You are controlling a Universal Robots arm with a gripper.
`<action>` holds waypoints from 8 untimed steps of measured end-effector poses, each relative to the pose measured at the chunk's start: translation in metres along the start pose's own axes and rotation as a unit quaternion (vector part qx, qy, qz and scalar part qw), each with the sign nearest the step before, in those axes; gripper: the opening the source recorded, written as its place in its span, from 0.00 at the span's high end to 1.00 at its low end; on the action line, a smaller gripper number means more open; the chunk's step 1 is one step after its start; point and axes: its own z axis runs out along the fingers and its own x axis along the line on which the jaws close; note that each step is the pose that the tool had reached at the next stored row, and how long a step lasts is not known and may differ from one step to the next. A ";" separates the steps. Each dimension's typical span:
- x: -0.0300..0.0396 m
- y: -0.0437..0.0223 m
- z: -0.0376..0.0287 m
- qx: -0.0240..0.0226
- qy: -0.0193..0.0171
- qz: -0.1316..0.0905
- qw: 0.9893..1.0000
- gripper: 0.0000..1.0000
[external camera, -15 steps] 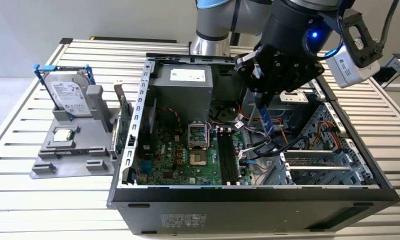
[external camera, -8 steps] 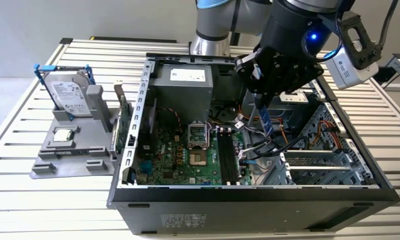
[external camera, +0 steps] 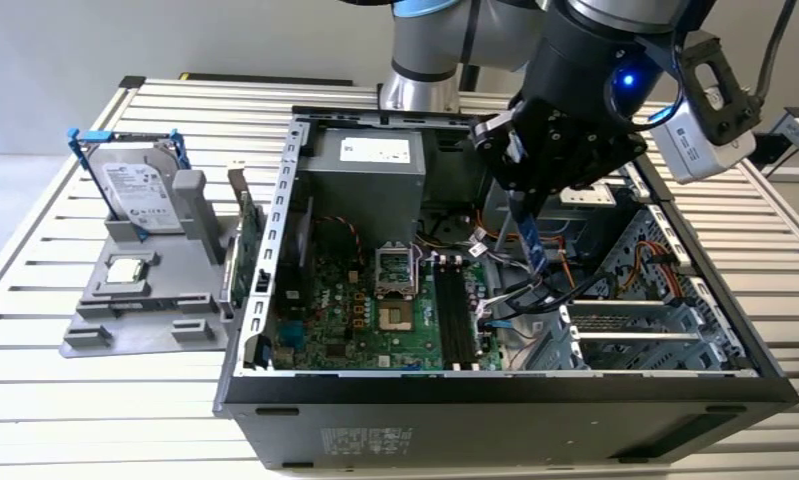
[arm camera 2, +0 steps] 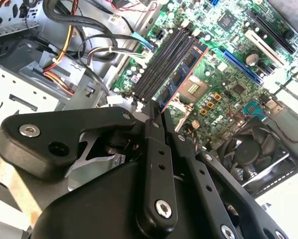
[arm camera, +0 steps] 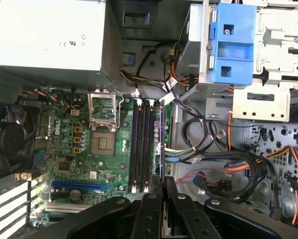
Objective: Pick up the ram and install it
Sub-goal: 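Insert the ram into the slot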
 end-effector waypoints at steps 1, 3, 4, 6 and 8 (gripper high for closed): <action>-0.0007 0.0000 0.0006 0.000 0.000 0.000 1.000 1.00; -0.0018 -0.0001 0.0015 0.000 0.001 0.000 1.000 1.00; -0.0023 -0.0002 0.0020 0.000 0.001 0.000 1.000 1.00; -0.0031 -0.0003 0.0028 0.000 0.001 0.000 1.000 1.00; -0.0031 -0.0003 0.0030 0.000 0.001 0.000 1.000 1.00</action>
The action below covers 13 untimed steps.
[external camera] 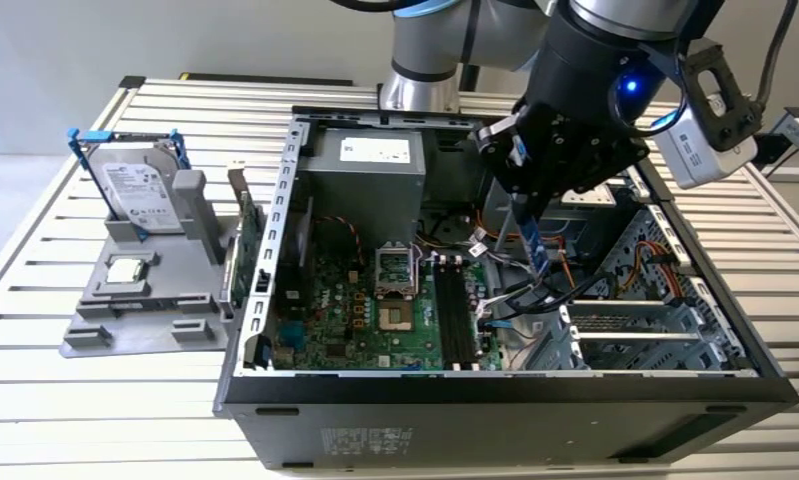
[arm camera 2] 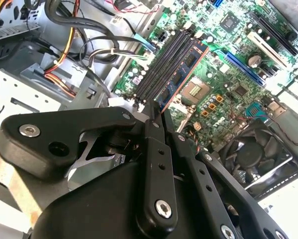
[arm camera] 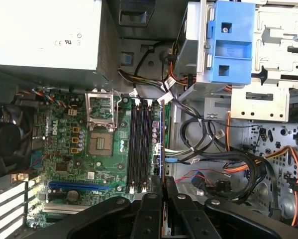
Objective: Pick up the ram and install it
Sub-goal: 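Insert the ram into the slot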
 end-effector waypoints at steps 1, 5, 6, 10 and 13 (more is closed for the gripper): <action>0.0000 0.0000 0.0001 0.000 0.000 0.000 1.000 1.00; -0.0001 0.0000 0.0003 0.000 0.000 0.000 1.000 1.00; -0.0001 0.0000 0.0004 0.000 0.000 0.000 1.000 1.00; 0.0000 -0.0001 0.0015 0.000 0.000 0.002 1.000 1.00; 0.0003 -0.0001 0.0025 0.000 0.000 0.007 1.000 1.00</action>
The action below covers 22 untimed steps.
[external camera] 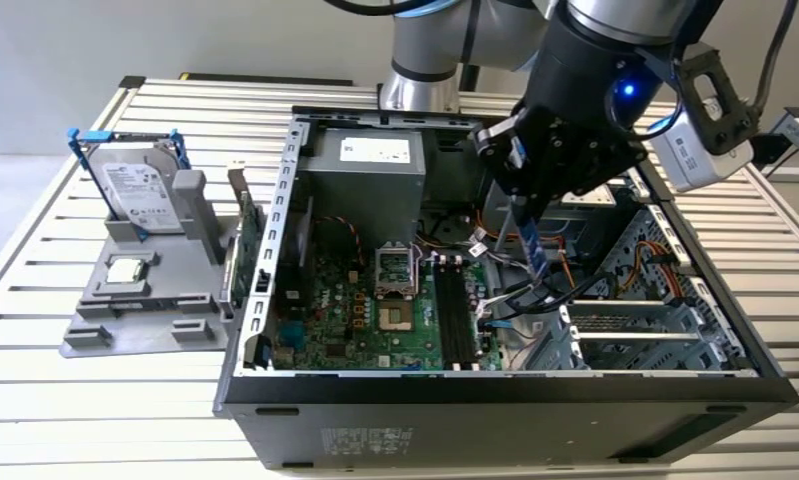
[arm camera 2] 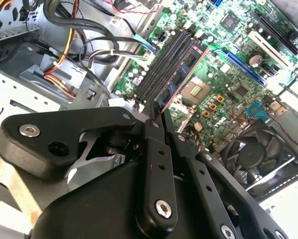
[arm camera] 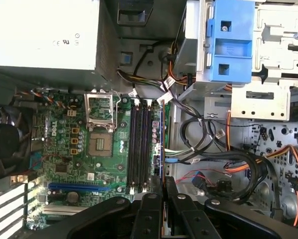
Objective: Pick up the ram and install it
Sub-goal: 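Insert the ram into the slot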
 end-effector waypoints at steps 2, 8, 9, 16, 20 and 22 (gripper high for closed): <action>0.0000 0.0000 0.0006 0.000 0.000 0.003 1.000 1.00; 0.0001 -0.0001 0.0017 0.000 0.000 0.004 1.000 1.00; 0.0001 -0.0001 0.0018 0.000 0.000 0.004 1.000 1.00; 0.0000 -0.0003 0.0061 0.000 0.000 0.004 1.000 1.00; 0.0001 -0.0002 0.0079 0.000 0.000 0.004 1.000 1.00; 0.0000 -0.0001 0.0090 0.000 0.000 0.004 1.000 1.00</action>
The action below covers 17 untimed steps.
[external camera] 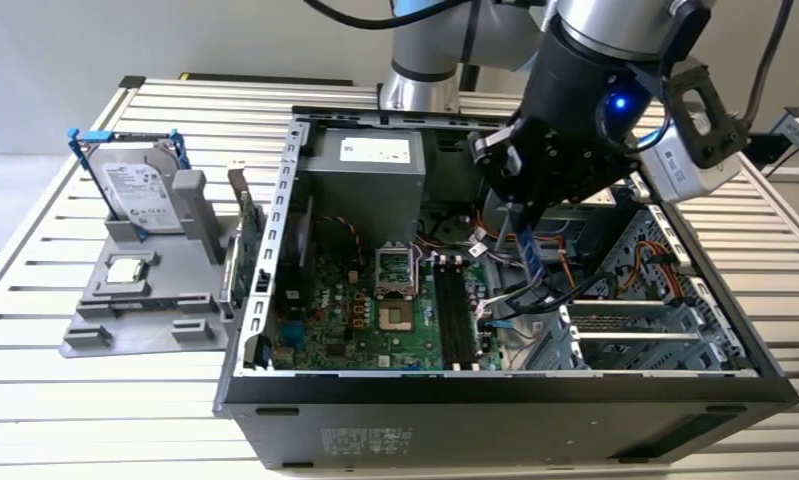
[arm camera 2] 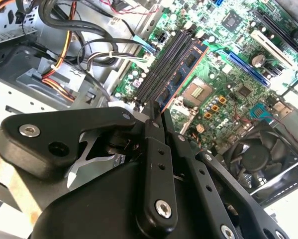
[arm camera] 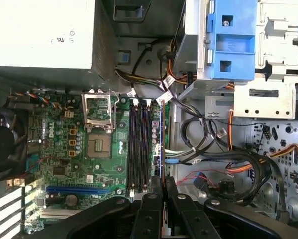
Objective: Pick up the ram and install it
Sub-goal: 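Insert the ram into the slot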
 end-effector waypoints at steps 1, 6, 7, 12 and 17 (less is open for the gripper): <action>0.0000 0.0001 0.0005 0.000 0.000 0.000 1.000 1.00; 0.0000 0.0003 0.0026 0.000 0.000 0.000 1.000 1.00; 0.0000 0.0003 0.0030 0.000 0.000 0.000 1.000 1.00; 0.0000 0.0004 0.0050 0.000 0.000 0.000 1.000 1.00; 0.0000 0.0004 0.0069 0.000 0.000 0.000 1.000 1.00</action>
